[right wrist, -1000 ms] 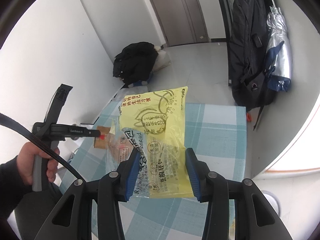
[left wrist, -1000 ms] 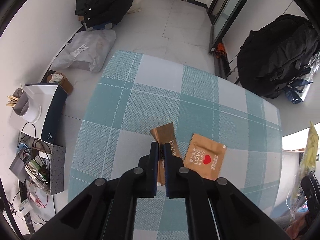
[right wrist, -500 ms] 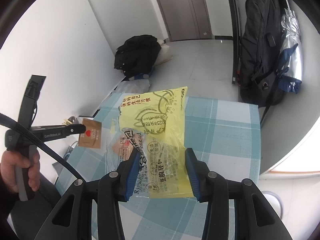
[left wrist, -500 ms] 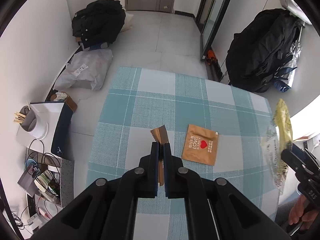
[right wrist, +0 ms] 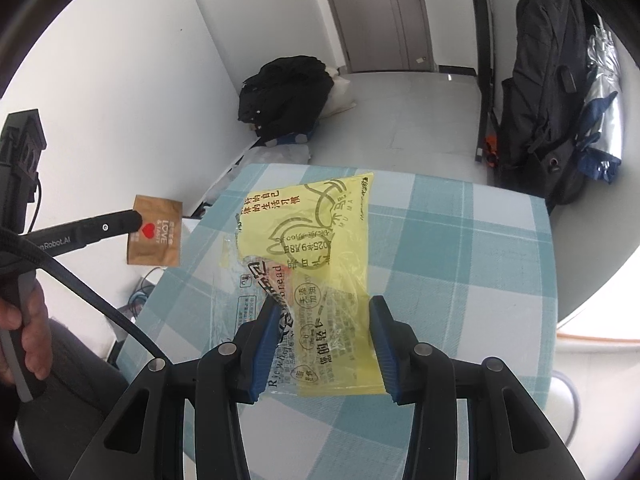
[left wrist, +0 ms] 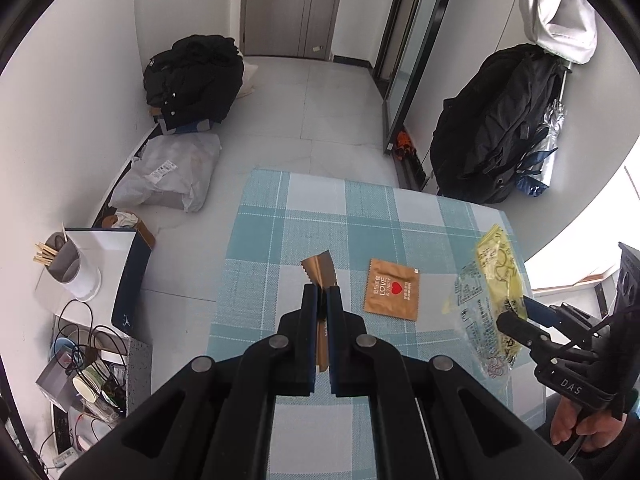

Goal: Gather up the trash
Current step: 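Lift the brown packet with the left gripper off the table, then carry the brown packet and yellow bag in both grippers over the white bin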

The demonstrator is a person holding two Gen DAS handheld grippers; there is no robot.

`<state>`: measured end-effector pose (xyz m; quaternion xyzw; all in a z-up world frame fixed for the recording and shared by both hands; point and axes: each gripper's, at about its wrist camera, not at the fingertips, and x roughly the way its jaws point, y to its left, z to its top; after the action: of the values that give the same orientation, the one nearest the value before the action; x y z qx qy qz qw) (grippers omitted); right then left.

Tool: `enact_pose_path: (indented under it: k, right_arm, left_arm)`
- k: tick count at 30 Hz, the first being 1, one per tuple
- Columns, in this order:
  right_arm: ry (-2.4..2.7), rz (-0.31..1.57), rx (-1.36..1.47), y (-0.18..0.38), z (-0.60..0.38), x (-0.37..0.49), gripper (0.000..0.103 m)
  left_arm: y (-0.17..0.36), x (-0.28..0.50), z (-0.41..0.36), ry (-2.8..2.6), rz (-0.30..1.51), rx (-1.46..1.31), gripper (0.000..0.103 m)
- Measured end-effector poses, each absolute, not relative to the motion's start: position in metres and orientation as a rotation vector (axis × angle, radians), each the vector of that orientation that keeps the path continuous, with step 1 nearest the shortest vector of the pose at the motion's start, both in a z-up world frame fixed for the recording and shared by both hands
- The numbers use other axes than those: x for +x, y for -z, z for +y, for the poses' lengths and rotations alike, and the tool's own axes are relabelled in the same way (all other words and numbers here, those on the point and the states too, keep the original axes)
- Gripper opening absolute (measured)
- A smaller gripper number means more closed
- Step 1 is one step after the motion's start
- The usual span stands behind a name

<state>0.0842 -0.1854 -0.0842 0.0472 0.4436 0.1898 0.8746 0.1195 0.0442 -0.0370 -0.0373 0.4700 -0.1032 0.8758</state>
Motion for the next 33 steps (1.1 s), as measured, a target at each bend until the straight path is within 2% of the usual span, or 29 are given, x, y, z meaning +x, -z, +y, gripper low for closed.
enact_pose_path:
  k: [8, 19, 33]
  right_arm:
    - [-0.401, 0.893, 0.095, 0.077, -0.172, 0.071, 0.043]
    - [-0.37, 0.807, 0.144, 0.037, -0.188, 0.06, 0.043]
    - [-0.288, 0.658, 0.186, -0.03, -0.269, 0.03, 0.043]
  left_arm:
    - [0.028, 0.11, 0.055, 0.264, 0.963, -0.131, 0.001]
    - [0.001, 0.096, 0.042, 0.326, 0.901, -0.124, 0.001]
    - [-0.052, 0.091, -0.035, 0.485, 0.81, -0.089, 0.001]
